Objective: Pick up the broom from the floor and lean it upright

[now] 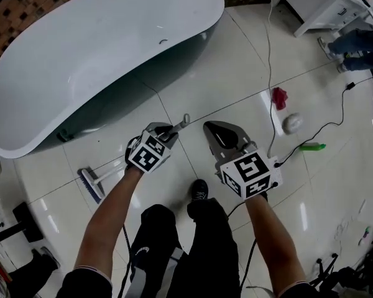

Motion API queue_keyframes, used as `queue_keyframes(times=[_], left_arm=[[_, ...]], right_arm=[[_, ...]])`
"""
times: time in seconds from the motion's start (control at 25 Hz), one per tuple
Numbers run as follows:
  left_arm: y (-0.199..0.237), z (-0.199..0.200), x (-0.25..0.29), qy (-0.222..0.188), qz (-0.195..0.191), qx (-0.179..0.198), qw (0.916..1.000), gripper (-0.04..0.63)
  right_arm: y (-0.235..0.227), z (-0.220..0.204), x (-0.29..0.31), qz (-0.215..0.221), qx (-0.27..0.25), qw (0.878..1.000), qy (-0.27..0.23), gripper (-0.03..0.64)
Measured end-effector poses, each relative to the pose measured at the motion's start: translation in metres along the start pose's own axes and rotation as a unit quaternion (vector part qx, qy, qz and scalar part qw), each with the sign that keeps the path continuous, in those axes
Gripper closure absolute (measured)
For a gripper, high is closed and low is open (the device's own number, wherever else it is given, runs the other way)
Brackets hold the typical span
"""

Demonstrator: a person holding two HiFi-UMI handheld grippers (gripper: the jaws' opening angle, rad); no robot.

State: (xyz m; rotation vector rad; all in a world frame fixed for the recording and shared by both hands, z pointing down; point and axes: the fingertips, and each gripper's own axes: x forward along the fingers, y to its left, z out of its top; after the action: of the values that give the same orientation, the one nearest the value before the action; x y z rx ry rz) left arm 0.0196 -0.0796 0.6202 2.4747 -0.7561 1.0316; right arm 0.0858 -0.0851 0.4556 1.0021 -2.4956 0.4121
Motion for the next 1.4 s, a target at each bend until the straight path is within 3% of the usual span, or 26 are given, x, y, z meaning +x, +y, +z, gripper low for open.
queue_keyframes(times=[0.36, 0.48, 0.6, 0.72, 0.96, 1.2, 1.4], left_arm=[[0.018, 0.099, -0.170, -0.050, 0.097, -0.045, 0.9930, 0.499], [0.031, 0.106, -0.224, -0.059, 0.146, -0.071, 0.9850, 0.499], [0.043, 0.101, -0.281, -0.060, 0.206, -0.101, 0.9715, 0.500], [0.051, 0.089, -0.334, -0.049, 0.265, -0.132, 0.9538, 0.502], [0.052, 0.051, -0.419, -0.039, 0.359, -0.216, 0.9071, 0.502], [0.044, 0.011, -0.488, -0.050, 0.417, -0.282, 0.8625, 0.502], [0.052, -0.025, -0.528, -0.074, 0.447, -0.340, 0.8240, 0.500]], right_arm=[[0.052, 0.136, -0.031, 0.066, -0.026, 0.997, -0.014, 0.617], [0.078, 0.174, -0.033, 0.102, -0.046, 0.994, -0.017, 0.617], [0.108, 0.205, -0.034, 0.146, -0.075, 0.986, -0.018, 0.617], [0.133, 0.233, -0.029, 0.185, -0.103, 0.977, -0.025, 0.617], [0.182, 0.276, -0.004, 0.253, -0.137, 0.957, -0.039, 0.617], [0.250, 0.293, 0.017, 0.302, -0.160, 0.939, -0.038, 0.617], [0.293, 0.317, 0.034, 0.313, -0.183, 0.931, -0.043, 0.617]])
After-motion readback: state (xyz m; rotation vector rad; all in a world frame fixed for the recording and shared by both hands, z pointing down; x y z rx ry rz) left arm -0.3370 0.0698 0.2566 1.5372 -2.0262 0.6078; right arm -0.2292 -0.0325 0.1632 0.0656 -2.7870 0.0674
